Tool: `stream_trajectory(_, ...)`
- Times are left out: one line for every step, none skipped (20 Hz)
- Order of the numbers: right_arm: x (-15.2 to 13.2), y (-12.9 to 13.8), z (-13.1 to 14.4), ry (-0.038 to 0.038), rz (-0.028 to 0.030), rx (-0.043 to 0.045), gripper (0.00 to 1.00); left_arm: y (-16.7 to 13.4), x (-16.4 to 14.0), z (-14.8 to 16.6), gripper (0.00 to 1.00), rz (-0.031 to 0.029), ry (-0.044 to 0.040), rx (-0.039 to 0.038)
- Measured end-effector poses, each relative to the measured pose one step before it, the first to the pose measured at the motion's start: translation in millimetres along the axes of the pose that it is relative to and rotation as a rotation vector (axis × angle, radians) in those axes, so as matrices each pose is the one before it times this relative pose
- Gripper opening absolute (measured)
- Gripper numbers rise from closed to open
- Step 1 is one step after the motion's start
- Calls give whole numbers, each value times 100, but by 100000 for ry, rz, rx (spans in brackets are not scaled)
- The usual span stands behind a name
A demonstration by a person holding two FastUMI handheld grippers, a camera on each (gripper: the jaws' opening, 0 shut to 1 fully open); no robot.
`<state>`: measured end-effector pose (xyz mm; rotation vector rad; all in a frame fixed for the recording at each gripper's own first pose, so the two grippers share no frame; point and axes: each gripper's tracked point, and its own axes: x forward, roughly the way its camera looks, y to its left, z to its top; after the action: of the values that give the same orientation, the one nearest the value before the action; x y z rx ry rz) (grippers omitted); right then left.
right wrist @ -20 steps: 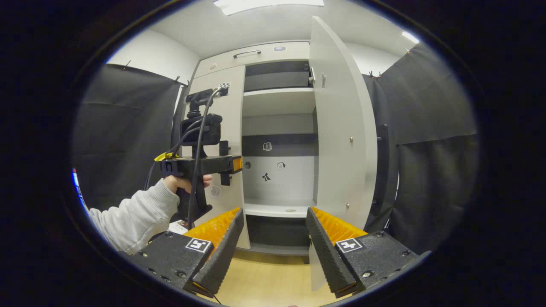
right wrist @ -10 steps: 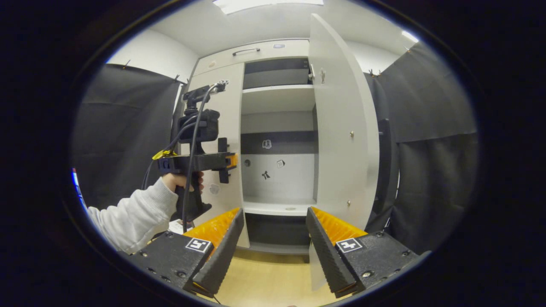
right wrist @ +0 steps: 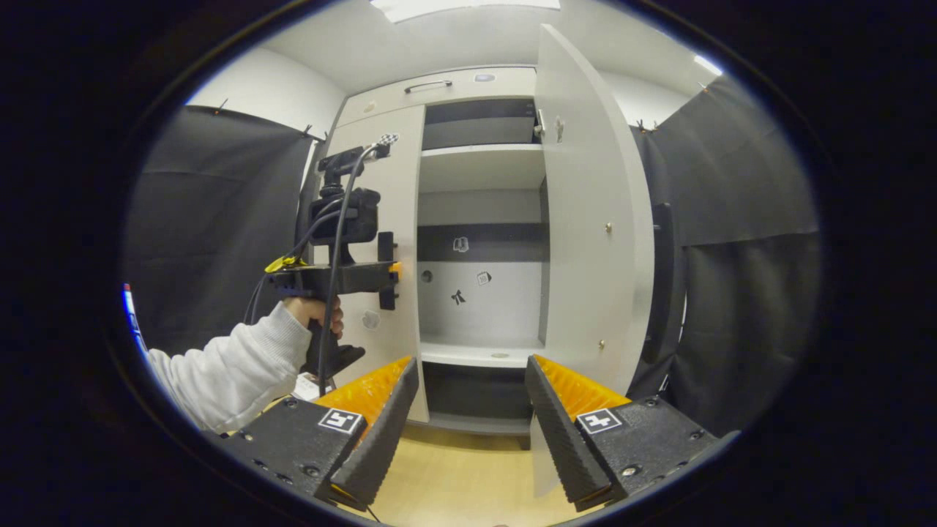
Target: Open the right door of the double-door shoe cabinet with the right hand, and open the left door with the left hand.
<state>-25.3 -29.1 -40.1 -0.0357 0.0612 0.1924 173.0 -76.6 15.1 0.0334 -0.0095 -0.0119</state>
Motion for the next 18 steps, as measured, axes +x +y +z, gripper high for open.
stream_trajectory(-43,16,91,-272,-61,151,92,42,-164,-42,5,-903,23,196)
stream_trajectory(-52,65,116,-136,163,123,92,-111,12,8,5,-687,-46,437)
stream_trajectory(-126,-94,-18,-184,-46,-130,92,30,-183,38,4,60,-409,27)
stream_trajectory(-183,-52,46,-241,-309,-358,92,68,-173,19,5,684,-134,-271)
stream_trajectory(-187,-55,16,68,-391,-554,91,-47,-278,109,4,565,67,880)
stream_trajectory(-177,-68,-32,-160,-621,-586,91,-1,-427,27,5,0,723,1211)
stream_trajectory(-232,-114,-81,-320,-485,-516,92,36,-410,-21,4,-948,826,252)
stream_trajectory(-216,-44,-75,8,-404,-339,92,-80,-573,52,4,-1786,557,-537)
stream_trajectory(-131,-68,-107,-117,-397,-22,92,-43,-730,9,4,-1848,597,-1258)
stream_trajectory(-195,1,-179,26,-370,228,92,-107,-719,197,4,-1656,-1033,-222)
stream_trajectory(-225,-72,-192,-53,-112,519,92,17,-724,134,5,-1249,-642,690)
stream_trajectory(11,-79,-297,406,143,563,92,156,-863,101,4,-784,-193,922)
stream_trajectory(117,-4,-247,700,-1,261,92,155,-893,82,4,-867,404,641)
stream_trajectory(28,23,-80,124,-148,113,92,261,-722,74,4,-896,614,-102)
stream_trajectory(27,32,22,-108,-109,48,92,296,-679,49,4,-936,397,-1294)
stream_trajectory(88,-67,-100,-11,-43,35,92,248,-636,59,4,-618,549,-1360)
stream_trajectory(143,-4,-128,464,43,-88,92,155,-614,182,4,-104,-187,-215)
stream_trajectory(12,2,-118,404,-35,41,92,277,-819,34,4,397,-15,983)
